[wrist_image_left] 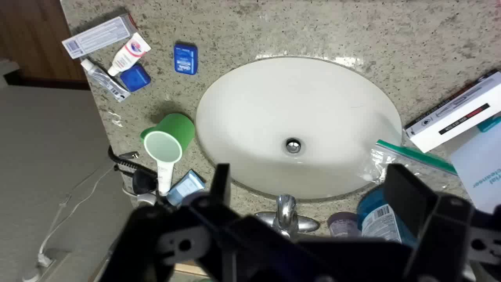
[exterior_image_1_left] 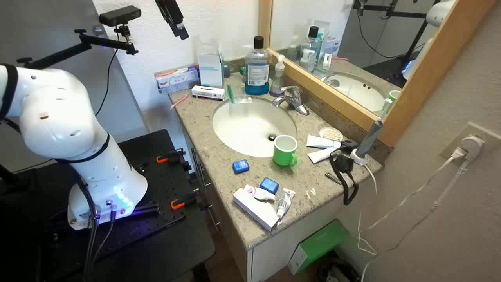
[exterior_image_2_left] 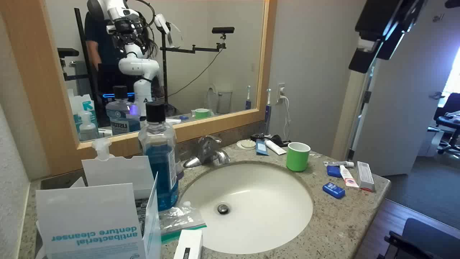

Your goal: Pour the contents of the green mug cup into the sink

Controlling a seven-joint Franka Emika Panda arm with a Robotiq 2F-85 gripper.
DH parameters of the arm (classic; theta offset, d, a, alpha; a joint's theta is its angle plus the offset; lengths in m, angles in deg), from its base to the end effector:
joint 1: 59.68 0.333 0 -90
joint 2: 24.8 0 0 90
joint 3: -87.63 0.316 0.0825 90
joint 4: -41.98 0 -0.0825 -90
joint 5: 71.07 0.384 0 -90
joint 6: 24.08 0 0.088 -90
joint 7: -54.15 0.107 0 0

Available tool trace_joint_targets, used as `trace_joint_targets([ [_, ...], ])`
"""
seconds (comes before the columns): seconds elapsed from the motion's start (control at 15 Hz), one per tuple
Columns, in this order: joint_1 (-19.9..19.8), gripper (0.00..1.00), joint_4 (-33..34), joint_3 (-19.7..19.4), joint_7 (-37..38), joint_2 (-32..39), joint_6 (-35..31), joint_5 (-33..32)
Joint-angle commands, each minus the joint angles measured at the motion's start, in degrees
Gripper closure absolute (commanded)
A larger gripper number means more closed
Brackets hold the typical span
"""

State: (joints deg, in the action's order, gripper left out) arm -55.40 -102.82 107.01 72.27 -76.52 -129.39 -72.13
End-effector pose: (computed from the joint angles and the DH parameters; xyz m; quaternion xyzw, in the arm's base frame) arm 0.2770 0.1428 0.5532 0.9860 0.0004 0.1289 0.1063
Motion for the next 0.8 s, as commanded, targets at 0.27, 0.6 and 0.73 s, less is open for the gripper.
trace_joint_targets([
  [0.27,0.16,0.0,-0.04,-0.83,0.33,0.86,-0.85,-1.15],
  [0.6,-0.87,0.0,0.34,-3.81,-0.82,5.0,-2.74,-1.1],
  [0.73,-1.57,0.0,0.71,-5.45,0.43,7.18,-2.68,-0.03],
])
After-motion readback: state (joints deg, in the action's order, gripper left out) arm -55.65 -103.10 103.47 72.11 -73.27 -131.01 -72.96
